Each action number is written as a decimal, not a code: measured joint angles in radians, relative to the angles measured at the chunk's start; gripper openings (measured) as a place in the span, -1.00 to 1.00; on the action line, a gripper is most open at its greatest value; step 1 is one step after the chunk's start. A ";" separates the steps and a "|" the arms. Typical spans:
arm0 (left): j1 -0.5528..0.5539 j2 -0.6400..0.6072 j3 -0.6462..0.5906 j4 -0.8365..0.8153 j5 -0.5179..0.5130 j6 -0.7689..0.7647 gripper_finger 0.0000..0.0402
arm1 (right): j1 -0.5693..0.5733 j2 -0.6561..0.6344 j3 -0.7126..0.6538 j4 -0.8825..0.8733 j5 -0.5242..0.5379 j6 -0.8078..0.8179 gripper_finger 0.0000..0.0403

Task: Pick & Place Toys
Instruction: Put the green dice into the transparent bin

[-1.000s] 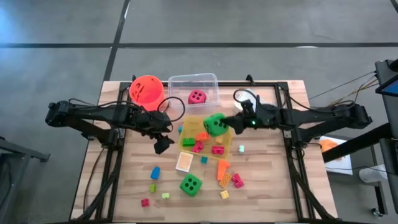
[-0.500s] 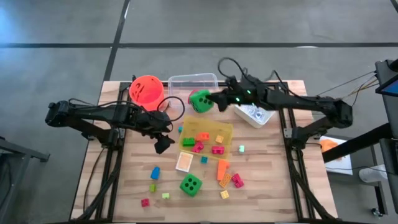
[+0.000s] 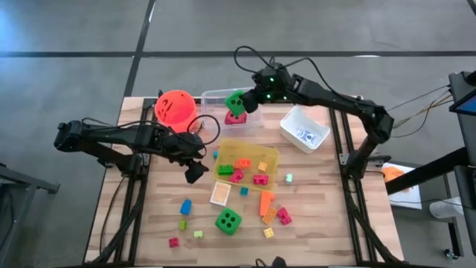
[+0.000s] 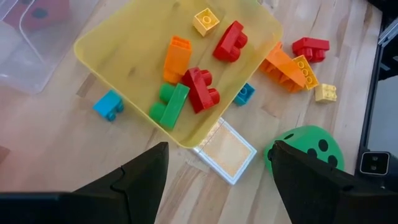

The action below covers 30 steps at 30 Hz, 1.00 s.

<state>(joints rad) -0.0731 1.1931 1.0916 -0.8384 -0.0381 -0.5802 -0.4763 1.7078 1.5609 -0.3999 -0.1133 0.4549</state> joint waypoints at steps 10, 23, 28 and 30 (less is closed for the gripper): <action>0.000 0.000 0.000 -0.001 -0.003 -0.031 0.37 | -0.053 0.079 0.024 -0.081 0.000 -0.090 -0.81; 0.000 0.000 0.000 0.000 -0.022 -0.060 0.37 | -0.099 0.120 0.023 -0.072 -0.105 -0.137 -0.91; 0.000 0.000 0.000 0.003 -0.030 -0.060 0.37 | -0.103 0.144 0.023 -0.053 -0.145 -0.130 -0.93; 0.000 0.000 0.000 0.003 -0.040 -0.061 0.38 | -0.103 0.157 0.023 -0.047 -0.151 -0.117 -0.95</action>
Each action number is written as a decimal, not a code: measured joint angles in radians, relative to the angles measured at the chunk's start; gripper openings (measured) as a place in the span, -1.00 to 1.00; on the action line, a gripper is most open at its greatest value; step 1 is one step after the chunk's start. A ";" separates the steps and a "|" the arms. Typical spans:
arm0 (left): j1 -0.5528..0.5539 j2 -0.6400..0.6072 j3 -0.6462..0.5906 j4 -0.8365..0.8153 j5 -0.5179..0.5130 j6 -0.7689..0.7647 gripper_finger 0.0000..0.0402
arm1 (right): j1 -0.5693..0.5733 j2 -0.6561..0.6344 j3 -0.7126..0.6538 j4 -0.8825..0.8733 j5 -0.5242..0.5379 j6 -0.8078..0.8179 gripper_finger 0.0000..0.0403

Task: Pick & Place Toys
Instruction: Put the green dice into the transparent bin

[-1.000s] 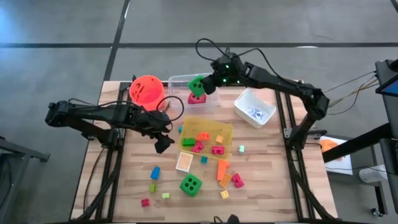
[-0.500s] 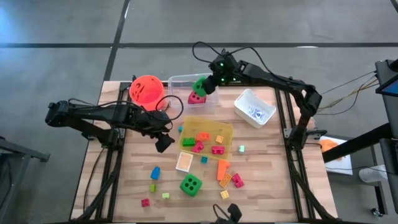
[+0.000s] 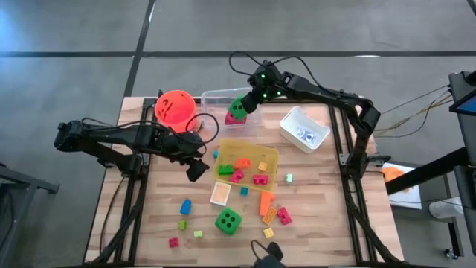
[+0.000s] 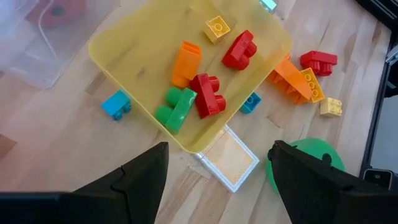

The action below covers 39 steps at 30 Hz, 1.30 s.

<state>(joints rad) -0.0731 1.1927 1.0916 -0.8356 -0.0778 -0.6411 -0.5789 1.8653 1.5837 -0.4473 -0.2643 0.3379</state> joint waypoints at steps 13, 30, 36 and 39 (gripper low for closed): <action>0.000 0.000 0.000 0.000 -0.009 -0.014 0.38 | -0.034 0.004 0.000 0.041 -0.052 0.123 -0.95; 0.000 0.000 0.000 0.008 -0.013 -0.038 0.38 | -0.034 0.062 -0.002 0.055 -0.119 0.181 -0.95; 0.000 0.000 0.000 0.008 -0.013 -0.044 0.38 | -0.043 0.068 -0.002 0.078 -0.127 0.203 -0.95; 0.000 0.000 0.000 0.008 -0.013 -0.044 0.38 | -0.053 0.068 -0.002 0.080 -0.127 0.206 -0.95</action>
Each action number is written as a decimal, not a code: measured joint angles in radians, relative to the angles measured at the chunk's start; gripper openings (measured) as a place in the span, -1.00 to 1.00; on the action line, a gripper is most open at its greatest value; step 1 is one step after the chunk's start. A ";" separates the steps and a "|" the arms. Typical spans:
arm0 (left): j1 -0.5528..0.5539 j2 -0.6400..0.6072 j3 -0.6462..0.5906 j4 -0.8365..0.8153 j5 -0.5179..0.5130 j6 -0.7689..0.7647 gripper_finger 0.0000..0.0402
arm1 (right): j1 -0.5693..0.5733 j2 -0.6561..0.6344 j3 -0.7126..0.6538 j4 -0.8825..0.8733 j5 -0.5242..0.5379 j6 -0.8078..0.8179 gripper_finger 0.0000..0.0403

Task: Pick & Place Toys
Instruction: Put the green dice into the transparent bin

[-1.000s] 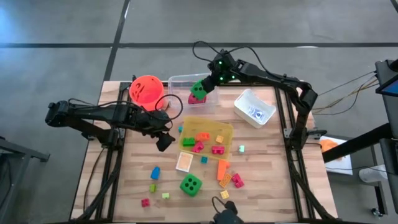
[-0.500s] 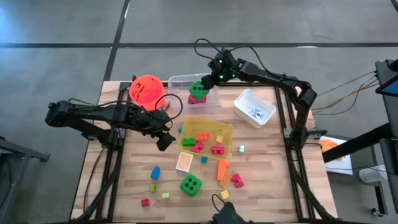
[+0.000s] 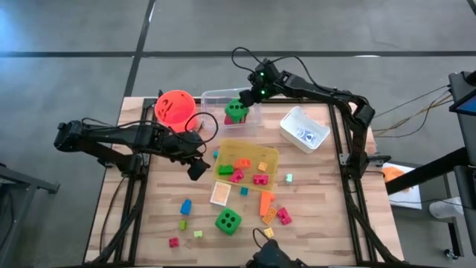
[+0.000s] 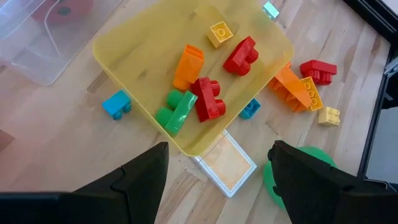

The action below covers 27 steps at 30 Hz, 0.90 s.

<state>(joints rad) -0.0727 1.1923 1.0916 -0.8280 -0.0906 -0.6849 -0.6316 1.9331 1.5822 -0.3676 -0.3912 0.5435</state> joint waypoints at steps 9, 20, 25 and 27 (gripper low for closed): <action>0.000 0.000 0.000 0.000 0.000 0.000 0.38 | -0.017 0.000 0.000 -0.002 0.000 0.000 -0.95; 0.000 0.000 0.000 0.000 0.000 0.007 0.38 | -0.017 0.000 0.000 -0.002 0.000 0.000 -0.95; 0.000 0.000 0.000 0.000 0.000 0.007 0.38 | -0.017 0.000 0.000 -0.002 0.000 -0.001 -0.95; 0.000 0.000 0.000 0.000 0.000 0.007 0.38 | -0.017 0.000 0.000 -0.002 0.000 -0.004 -0.95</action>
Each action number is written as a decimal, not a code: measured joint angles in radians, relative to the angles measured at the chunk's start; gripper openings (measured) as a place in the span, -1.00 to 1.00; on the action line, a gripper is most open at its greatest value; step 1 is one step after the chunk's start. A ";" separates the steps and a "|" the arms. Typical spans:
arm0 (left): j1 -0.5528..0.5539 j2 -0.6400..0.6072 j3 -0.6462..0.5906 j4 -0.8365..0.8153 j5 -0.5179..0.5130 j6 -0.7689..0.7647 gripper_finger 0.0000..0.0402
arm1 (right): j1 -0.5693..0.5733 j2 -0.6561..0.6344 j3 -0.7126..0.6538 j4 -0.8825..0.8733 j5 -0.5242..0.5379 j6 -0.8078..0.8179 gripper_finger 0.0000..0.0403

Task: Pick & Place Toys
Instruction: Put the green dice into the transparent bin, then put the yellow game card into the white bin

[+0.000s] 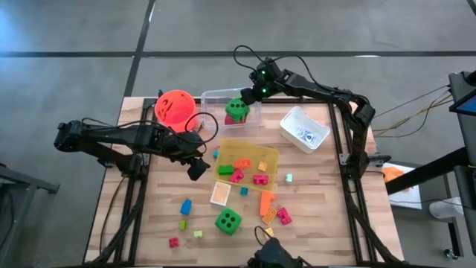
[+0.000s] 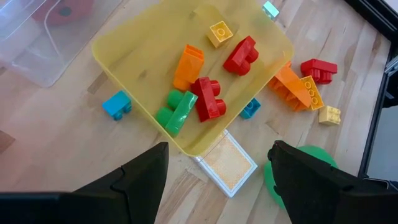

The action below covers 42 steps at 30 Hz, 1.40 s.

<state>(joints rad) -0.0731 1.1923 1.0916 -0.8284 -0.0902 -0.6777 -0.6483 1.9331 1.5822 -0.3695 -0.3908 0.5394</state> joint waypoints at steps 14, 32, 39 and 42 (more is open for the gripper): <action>0.000 0.000 0.000 0.000 0.000 -0.004 0.37 | -0.001 -0.001 0.000 -0.001 0.000 -0.041 -0.17; 0.000 0.000 0.000 -0.024 -0.005 -0.093 0.37 | 0.023 -0.154 0.072 -0.195 0.104 -0.136 0.01; -0.001 0.003 0.000 -0.146 0.008 -0.209 0.37 | 0.081 -0.272 0.057 -0.294 0.104 -0.156 0.01; -0.009 0.003 0.000 -0.135 0.048 -0.284 0.37 | 0.108 -0.324 0.042 -0.319 0.113 -0.153 0.01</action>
<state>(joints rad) -0.0824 1.1950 1.0916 -0.9632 -0.0423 -0.9616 -0.5406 1.6091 1.6239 -0.6889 -0.2775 0.3860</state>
